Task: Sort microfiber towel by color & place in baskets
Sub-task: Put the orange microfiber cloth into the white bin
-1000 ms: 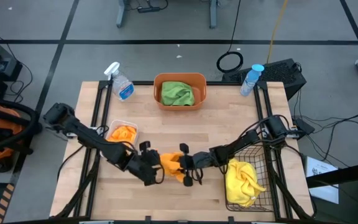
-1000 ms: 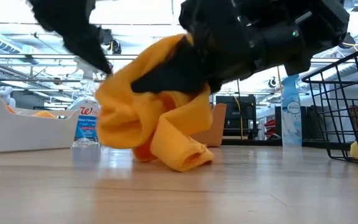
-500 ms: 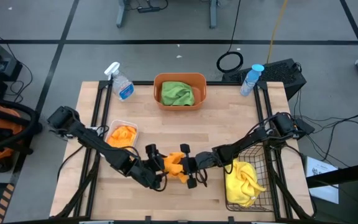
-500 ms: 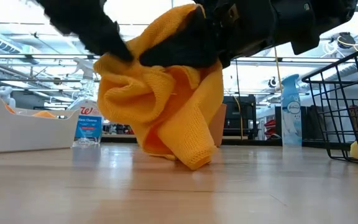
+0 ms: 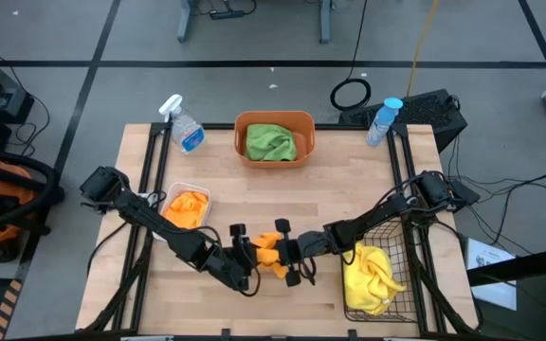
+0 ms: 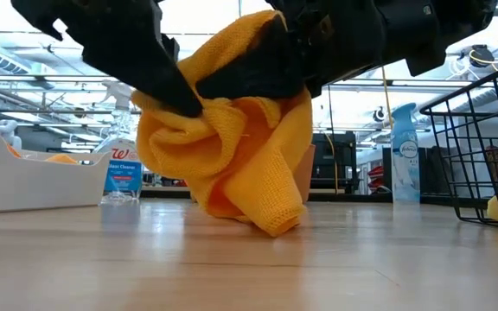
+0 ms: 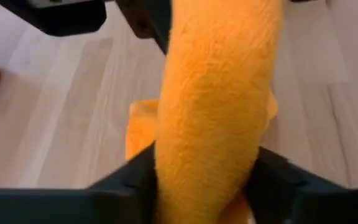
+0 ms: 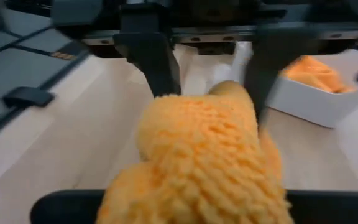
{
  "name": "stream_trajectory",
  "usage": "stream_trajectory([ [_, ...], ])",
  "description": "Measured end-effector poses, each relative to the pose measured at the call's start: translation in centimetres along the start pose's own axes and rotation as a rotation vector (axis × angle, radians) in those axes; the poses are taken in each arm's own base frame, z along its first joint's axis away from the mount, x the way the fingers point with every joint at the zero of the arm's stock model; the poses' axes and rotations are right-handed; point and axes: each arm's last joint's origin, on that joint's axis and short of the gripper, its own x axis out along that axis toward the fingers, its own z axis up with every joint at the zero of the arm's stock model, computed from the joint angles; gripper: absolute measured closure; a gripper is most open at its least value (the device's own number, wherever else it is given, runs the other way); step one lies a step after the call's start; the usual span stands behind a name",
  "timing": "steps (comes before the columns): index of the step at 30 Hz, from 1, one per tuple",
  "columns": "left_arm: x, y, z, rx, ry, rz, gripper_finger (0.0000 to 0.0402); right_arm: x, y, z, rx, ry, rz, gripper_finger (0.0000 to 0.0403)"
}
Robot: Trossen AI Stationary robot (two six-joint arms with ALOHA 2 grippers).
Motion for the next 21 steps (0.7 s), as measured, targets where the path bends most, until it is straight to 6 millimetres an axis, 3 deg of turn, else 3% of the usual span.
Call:
stream_trajectory([
  [5, 0.0, 0.1, -0.2, 0.032, 0.015, 0.005, 0.0355, -0.1, 0.0, 0.0, 0.01, 0.005, -0.113, 0.0377],
  [7, 0.0, 0.1, -0.2, 0.035, 0.023, 0.008, 0.0385, -0.1, 0.2, 0.0, 0.006, 0.008, -0.147, 0.036],
  [15, -1.0, 0.9, -0.7, 0.062, 0.083, 0.061, 0.0388, -1.6, 0.9, 0.5, 0.039, 0.104, -0.159, 0.0248],
  [21, -4.8, 2.8, 0.2, 0.05, 0.061, 0.111, 0.0389, -4.1, 1.1, 1.3, 0.092, 0.247, -0.151, 0.0179],
])
